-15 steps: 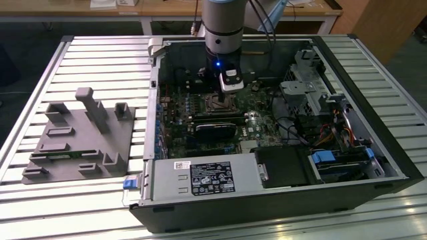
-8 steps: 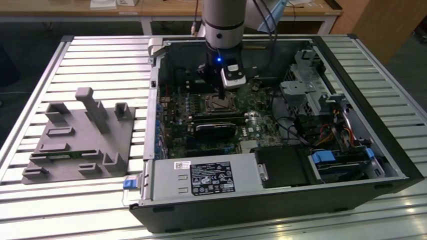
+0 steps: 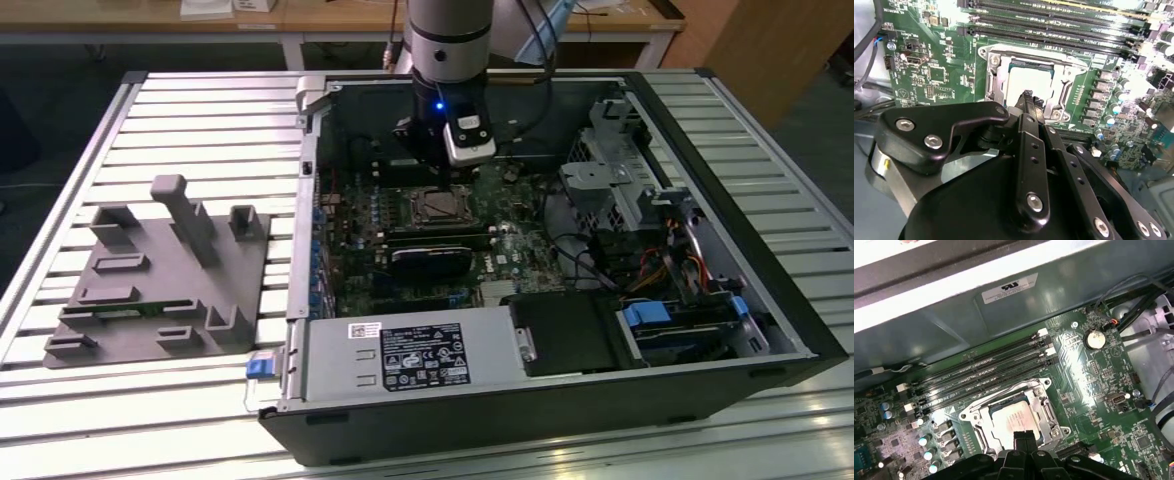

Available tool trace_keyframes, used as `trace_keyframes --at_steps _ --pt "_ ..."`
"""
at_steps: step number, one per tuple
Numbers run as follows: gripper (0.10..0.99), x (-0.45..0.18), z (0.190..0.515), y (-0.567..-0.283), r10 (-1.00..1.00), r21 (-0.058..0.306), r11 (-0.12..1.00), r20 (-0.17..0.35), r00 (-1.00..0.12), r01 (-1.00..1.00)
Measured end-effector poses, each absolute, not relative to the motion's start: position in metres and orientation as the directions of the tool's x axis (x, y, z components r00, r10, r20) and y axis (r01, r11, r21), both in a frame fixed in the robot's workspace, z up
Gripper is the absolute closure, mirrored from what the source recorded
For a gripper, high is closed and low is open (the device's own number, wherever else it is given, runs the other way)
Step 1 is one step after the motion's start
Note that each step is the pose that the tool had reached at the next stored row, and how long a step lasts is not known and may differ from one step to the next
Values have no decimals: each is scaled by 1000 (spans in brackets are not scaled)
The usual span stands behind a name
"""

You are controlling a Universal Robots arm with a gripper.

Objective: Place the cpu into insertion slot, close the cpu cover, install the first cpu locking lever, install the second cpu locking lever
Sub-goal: 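Install the second cpu locking lever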

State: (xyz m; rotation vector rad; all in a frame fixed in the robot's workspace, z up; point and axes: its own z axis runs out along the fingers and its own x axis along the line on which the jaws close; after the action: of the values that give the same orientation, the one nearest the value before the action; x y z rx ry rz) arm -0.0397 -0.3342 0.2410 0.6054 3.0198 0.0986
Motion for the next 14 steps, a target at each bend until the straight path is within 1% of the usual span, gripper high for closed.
trace_keyframes --at_steps 14 --pt "980 -40 241 -341 386 74 921 -46 -921 382"
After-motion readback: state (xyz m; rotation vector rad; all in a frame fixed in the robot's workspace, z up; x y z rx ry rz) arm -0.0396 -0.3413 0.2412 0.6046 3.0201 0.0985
